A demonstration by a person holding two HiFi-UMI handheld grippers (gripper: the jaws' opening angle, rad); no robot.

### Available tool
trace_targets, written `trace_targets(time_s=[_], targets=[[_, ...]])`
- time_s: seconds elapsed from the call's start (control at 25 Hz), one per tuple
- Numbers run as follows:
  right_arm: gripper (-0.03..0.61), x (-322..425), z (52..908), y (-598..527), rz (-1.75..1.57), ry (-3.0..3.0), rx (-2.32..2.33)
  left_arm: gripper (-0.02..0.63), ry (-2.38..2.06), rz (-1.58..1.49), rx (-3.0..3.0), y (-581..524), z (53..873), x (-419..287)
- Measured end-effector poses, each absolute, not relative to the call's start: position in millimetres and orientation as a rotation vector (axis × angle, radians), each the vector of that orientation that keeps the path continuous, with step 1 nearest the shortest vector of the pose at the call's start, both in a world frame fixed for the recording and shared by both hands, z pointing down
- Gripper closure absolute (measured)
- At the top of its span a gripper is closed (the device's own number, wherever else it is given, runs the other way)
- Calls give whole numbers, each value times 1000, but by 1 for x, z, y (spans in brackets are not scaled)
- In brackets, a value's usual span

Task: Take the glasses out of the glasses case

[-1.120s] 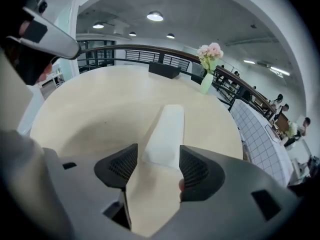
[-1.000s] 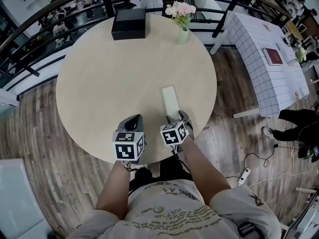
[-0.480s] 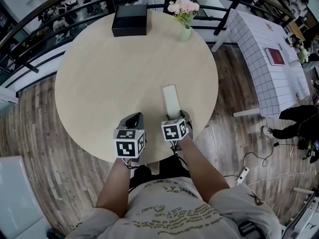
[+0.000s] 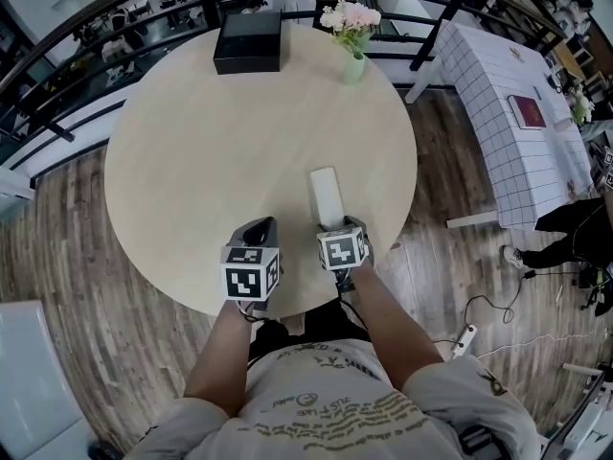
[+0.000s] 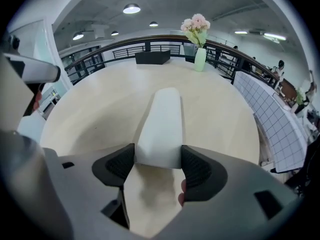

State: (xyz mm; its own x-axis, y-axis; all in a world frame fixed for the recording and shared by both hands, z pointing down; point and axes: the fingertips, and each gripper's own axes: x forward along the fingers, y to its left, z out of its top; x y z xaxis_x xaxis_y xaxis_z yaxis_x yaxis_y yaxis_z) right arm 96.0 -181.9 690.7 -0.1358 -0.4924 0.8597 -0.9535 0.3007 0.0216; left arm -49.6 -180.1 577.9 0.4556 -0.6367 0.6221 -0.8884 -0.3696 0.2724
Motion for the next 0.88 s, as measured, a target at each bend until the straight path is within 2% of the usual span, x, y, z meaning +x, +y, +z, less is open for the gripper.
trace_targets(time_s=[0.24, 0.88], targets=[[288, 101, 694, -181, 875, -1832, 1271, 604, -1204, 567, 2098, -190, 599, -27], [288, 103, 690, -176, 922, -2030, 1075, 604, -1071, 491, 1971, -247, 652, 36]])
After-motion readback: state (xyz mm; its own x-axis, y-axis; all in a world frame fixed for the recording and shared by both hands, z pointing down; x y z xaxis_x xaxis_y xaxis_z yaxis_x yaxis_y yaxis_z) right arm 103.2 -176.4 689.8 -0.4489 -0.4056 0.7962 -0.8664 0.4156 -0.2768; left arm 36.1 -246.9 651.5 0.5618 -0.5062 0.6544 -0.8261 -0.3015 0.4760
